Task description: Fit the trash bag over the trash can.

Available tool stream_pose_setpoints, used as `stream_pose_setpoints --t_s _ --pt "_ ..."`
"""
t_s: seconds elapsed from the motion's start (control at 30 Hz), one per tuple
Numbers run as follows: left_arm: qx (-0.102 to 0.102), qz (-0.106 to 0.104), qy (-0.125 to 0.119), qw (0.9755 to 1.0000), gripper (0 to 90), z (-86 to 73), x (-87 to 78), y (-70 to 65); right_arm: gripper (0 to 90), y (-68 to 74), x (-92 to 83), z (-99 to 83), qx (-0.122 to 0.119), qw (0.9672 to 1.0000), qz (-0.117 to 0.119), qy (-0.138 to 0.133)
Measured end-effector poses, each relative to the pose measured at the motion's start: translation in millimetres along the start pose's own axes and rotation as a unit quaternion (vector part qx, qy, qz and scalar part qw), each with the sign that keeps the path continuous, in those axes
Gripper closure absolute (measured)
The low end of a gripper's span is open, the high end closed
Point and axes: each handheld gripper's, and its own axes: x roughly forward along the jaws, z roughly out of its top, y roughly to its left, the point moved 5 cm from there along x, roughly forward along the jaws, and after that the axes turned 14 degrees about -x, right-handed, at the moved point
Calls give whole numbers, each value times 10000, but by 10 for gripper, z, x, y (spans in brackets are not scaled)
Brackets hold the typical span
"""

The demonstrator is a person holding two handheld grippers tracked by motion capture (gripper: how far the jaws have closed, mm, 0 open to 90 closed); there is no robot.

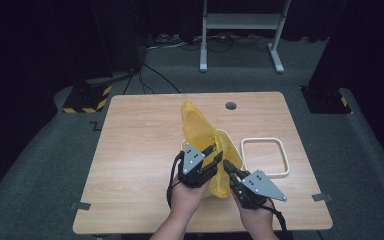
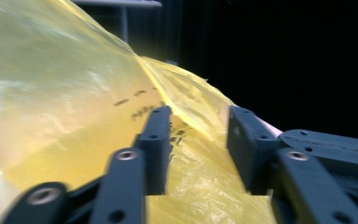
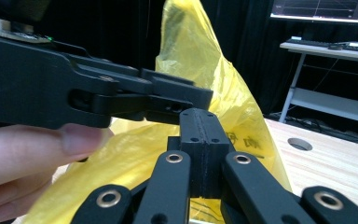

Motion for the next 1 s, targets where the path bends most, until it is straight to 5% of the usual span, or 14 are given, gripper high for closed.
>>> stream_pose_setpoints --t_s 0.13,0.43,0.73,0.83,1.0 --pt "146 36 56 9999 900 -20 17 -6 900 -16 -8 -14 33 10000 -9 19" --pt "177 198 -432 9987 900 103 -197 83 900 -153 -73 -14 47 9998 -185 -21" --pt "246 217 -1122 9931 900 301 -487 117 900 -469 -166 193 64 9981 -562 -245" --pt "323 252 -1324 9903 900 267 -579 116 900 -560 -223 216 85 9972 -677 -290" --pt "307 391 -1220 9913 900 60 -619 220 900 -608 -257 51 199 9970 -734 -131"
